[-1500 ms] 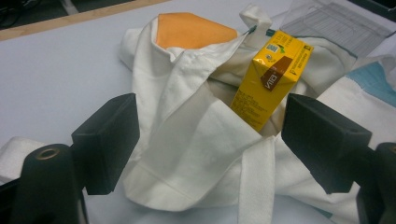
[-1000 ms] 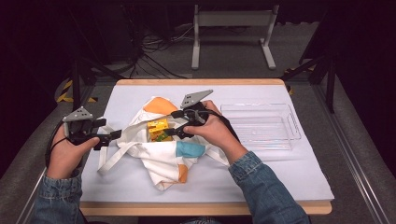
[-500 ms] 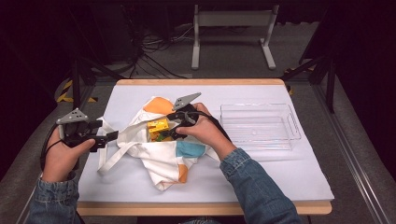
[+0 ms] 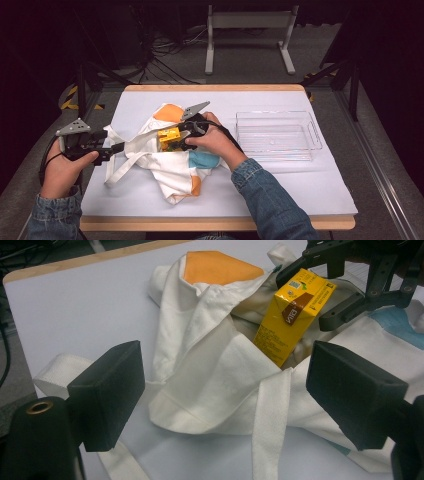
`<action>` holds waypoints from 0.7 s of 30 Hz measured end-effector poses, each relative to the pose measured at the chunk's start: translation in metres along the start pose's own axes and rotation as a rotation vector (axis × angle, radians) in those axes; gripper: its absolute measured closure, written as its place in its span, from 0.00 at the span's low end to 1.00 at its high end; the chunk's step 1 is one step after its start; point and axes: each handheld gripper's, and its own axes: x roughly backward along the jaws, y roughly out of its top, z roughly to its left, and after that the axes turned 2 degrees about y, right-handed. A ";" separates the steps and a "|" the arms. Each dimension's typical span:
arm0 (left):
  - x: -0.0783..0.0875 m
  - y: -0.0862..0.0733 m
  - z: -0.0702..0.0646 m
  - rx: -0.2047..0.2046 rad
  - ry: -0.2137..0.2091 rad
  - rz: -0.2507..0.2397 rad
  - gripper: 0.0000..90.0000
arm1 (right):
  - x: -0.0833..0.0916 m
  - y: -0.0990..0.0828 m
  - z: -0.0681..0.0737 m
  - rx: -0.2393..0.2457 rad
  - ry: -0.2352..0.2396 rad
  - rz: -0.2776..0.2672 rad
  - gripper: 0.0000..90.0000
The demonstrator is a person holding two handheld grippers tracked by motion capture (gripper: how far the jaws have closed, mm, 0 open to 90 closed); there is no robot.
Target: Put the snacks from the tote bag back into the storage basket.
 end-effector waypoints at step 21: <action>-0.001 -0.001 0.000 0.001 -0.010 0.000 0.18 | -0.008 -0.007 0.000 0.059 0.015 -0.014 0.40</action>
